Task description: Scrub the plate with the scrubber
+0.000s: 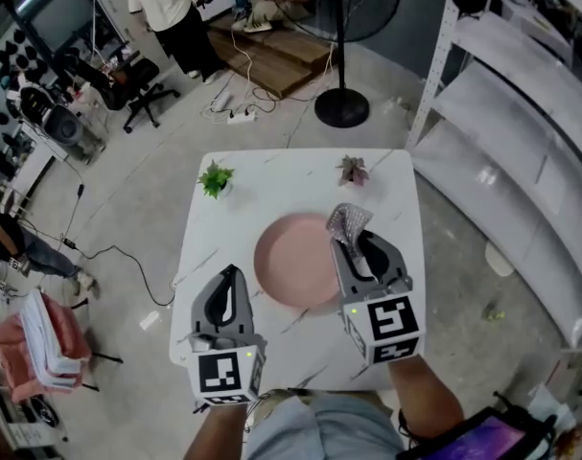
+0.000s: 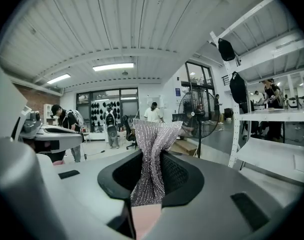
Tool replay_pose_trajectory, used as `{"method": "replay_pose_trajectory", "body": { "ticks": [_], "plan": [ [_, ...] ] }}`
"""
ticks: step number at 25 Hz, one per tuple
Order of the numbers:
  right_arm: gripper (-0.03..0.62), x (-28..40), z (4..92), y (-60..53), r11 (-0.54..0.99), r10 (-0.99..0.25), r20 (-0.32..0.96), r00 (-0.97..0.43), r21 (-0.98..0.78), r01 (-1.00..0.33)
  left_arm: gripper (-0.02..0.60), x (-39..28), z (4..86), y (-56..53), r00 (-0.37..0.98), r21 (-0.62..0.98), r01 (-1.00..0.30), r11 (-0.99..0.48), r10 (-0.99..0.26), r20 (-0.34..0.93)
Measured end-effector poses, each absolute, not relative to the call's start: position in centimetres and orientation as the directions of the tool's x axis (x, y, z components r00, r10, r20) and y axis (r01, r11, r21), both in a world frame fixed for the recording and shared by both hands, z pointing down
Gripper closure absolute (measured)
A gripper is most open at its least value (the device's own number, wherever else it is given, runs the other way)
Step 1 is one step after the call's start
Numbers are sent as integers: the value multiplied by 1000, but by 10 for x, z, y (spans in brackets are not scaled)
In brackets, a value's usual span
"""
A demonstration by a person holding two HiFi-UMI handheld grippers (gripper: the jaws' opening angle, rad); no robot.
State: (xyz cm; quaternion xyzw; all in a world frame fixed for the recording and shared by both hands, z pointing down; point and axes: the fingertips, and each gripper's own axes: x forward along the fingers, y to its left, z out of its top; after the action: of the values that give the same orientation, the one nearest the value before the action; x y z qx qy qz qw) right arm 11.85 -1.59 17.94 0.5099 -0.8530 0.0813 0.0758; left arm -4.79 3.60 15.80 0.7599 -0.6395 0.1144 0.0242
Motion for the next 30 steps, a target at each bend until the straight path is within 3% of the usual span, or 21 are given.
{"method": "replay_pose_trajectory", "body": {
  "ticks": [10, 26, 30],
  "plan": [
    [480, 102, 213, -55, 475, -829, 288, -479, -87, -875, 574, -59, 198, -4, 172, -89, -975, -202, -948, 267],
    [477, 61, 356, -99, 518, -646, 654, -395, -5, -855, 571, -85, 352, -70, 270, 28, -953, -301, -805, 529],
    [474, 56, 394, -102, 542, -575, 738, -353, 20, -840, 511, -86, 386, -80, 315, 90, -941, -325, -753, 577]
  ]
}}
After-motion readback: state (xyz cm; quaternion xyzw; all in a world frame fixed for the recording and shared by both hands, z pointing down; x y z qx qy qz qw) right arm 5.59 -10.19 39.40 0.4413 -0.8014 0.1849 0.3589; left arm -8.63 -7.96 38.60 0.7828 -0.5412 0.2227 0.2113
